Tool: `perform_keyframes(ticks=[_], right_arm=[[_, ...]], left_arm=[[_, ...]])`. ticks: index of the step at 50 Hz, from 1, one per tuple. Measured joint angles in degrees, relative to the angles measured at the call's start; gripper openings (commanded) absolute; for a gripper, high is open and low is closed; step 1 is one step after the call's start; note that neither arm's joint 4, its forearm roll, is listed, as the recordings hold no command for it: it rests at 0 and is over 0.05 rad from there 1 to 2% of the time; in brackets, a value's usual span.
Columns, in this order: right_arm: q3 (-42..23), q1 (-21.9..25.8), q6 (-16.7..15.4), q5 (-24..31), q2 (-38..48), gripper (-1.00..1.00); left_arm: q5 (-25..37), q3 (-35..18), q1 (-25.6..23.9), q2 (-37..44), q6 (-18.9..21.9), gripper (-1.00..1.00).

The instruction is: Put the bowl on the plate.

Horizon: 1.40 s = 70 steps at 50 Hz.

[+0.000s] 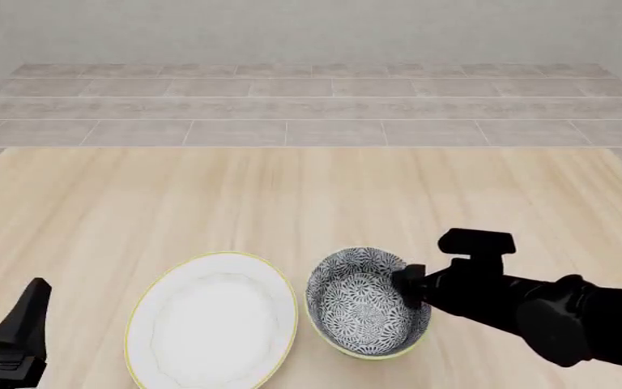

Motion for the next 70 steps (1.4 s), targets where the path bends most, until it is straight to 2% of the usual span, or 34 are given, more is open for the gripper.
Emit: perform_keyframes(ticks=[67, 68, 70], right_arm=[[0.4, 0.9, 1.7, -3.8, 4.6, 1.0], [0.4, 0.8, 1.7, -3.8, 4.6, -1.0], [0.3, 0.7, 1.5, -3.7, 4.5, -1.0]], left_arm=[[0.0, 0.0, 0.0, 0.0, 0.0, 1.0], [0.0, 0.0, 0.0, 0.0, 0.0, 1.0], [0.0, 0.0, 0.0, 0.0, 0.0, 1.0]])
